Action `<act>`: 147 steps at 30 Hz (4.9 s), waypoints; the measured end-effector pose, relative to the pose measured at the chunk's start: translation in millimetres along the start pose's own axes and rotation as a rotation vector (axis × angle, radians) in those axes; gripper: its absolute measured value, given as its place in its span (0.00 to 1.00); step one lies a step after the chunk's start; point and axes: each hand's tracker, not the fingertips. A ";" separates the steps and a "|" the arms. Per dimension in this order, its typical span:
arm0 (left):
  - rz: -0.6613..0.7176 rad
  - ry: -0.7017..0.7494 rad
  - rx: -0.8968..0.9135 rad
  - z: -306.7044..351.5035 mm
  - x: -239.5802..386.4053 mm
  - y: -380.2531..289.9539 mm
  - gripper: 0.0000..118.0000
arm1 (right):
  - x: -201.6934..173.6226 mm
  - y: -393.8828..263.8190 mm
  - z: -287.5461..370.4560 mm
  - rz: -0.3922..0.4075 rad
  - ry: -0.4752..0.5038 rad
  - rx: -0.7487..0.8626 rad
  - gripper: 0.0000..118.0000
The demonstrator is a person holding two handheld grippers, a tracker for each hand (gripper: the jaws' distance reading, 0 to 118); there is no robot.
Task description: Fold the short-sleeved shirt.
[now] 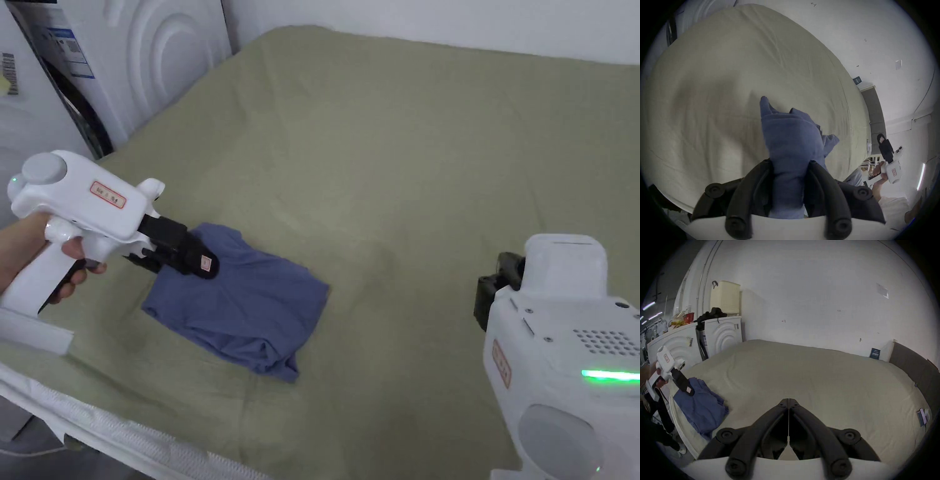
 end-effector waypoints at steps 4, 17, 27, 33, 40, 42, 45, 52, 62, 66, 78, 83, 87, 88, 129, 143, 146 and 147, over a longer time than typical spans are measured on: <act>-0.044 0.029 -0.030 -0.1 0.6 8.0 0.34 | -7.1 -4.3 -5.4 0.021 0.025 -0.010 0.01; -0.138 0.070 0.200 27.3 69.9 -21.3 0.92 | 29.5 5.7 28.0 -0.003 0.046 0.009 0.01; -0.327 -0.129 0.422 -76.8 309.9 -80.1 0.00 | 147.7 25.5 105.8 -0.052 -0.051 0.062 0.01; -0.454 0.164 0.764 -127.5 452.6 -121.3 0.00 | 233.0 34.2 148.9 0.003 -0.202 0.086 0.01; -0.549 0.311 1.004 -146.0 535.1 -154.6 0.00 | 289.2 47.8 166.0 0.040 -0.305 0.135 0.01; -0.606 0.372 1.053 -146.1 539.4 -161.3 0.00 | 293.5 53.1 171.1 0.020 -0.314 0.165 0.01; -0.634 0.378 1.077 -141.7 542.4 -170.9 0.00 | 293.6 57.4 175.3 0.021 -0.325 0.195 0.01; -0.571 0.357 1.069 -125.4 537.6 -164.9 0.00 | 282.8 57.7 177.0 0.011 -0.315 0.224 0.01; -0.558 0.419 1.082 -119.9 541.2 -162.3 1.00 | 290.1 71.1 179.2 -0.045 -0.342 0.276 0.96; -0.562 0.412 1.121 -94.3 554.3 -155.2 1.00 | 289.0 68.2 189.3 -0.017 -0.379 0.327 1.00; -0.574 0.416 1.112 -108.8 544.0 -175.3 1.00 | 289.3 69.0 197.4 -0.024 -0.360 0.318 1.00; -0.564 0.466 0.972 -111.5 553.5 -168.7 1.00 | 287.6 67.4 195.5 -0.009 -0.355 0.294 1.00; -0.564 0.497 1.070 -113.0 554.5 -178.7 1.00 | 285.2 66.2 192.9 0.002 -0.351 0.279 1.00; -0.581 0.497 1.136 -114.4 552.7 -184.8 1.00 | 285.1 66.3 192.9 0.004 -0.350 0.278 1.00; -0.535 0.464 1.073 -98.4 553.6 -182.8 1.00 | 279.2 73.3 191.2 -0.013 -0.322 0.272 1.00; -0.548 0.401 0.985 -92.0 559.4 -178.3 1.00 | 280.2 73.1 188.9 -0.020 -0.312 0.269 1.00; -0.557 0.419 0.987 -92.6 559.9 -177.6 1.00 | 281.3 73.1 189.1 -0.028 -0.307 0.267 1.00; -0.560 0.415 0.984 -93.0 559.8 -177.7 1.00 | 281.7 73.0 189.3 -0.030 -0.306 0.268 1.00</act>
